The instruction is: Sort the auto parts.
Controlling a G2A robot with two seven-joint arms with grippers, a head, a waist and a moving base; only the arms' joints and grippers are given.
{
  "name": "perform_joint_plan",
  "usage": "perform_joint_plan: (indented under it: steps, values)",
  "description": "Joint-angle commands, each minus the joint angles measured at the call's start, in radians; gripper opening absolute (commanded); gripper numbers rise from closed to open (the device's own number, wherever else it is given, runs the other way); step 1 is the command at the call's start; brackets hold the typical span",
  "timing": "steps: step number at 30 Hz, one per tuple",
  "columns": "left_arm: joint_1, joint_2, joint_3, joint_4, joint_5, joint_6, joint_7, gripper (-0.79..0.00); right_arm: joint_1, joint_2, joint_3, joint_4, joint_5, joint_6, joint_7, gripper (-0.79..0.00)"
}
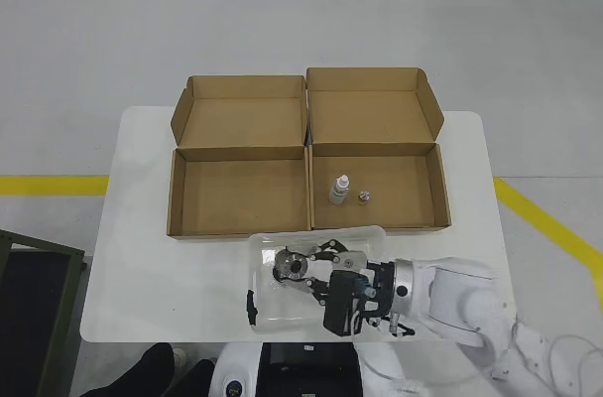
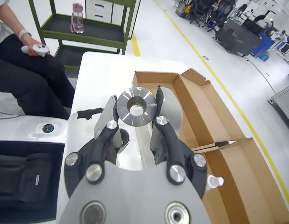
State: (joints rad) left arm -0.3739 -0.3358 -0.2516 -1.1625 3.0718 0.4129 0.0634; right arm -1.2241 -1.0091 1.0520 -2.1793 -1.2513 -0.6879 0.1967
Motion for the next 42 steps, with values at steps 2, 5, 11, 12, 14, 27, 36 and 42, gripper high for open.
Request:
perform_joint_plan:
  steps: [2, 5, 11, 12, 14, 27, 36, 42]
  values:
    - [0.000, 0.000, 0.000, 0.000, 0.000, 0.000, 0.000, 0.000, 0.009, -0.005, 0.007, -0.004, 0.021, 0.039, -0.045, -0.785]
    - [0.000, 0.000, 0.000, 0.000, 0.000, 0.000, 0.000, 0.000, 0.016, -0.010, 0.018, -0.011, 0.053, 0.068, -0.084, -0.785]
    - [0.000, 0.000, 0.000, 0.000, 0.000, 0.000, 0.000, 0.000, 0.040, -0.019, 0.060, -0.039, 0.132, 0.122, -0.167, -0.785]
    - [0.000, 0.000, 0.000, 0.000, 0.000, 0.000, 0.000, 0.000, 0.046, -0.021, 0.067, -0.045, 0.148, 0.128, -0.186, -0.785]
    - [0.000, 0.000, 0.000, 0.000, 0.000, 0.000, 0.000, 0.000, 0.058, -0.024, 0.081, -0.044, 0.179, 0.134, -0.229, -0.785]
    - [0.000, 0.000, 0.000, 0.000, 0.000, 0.000, 0.000, 0.000, 0.072, -0.040, 0.147, -0.046, 0.209, 0.227, -0.339, -0.785]
    - [0.000, 0.000, 0.000, 0.000, 0.000, 0.000, 0.000, 0.000, 0.065, -0.044, 0.214, -0.043, 0.229, 0.231, -0.364, -0.785]
    - [0.000, 0.000, 0.000, 0.000, 0.000, 0.000, 0.000, 0.000, 0.075, -0.050, 0.198, -0.012, 0.216, 0.222, -0.353, -0.785]
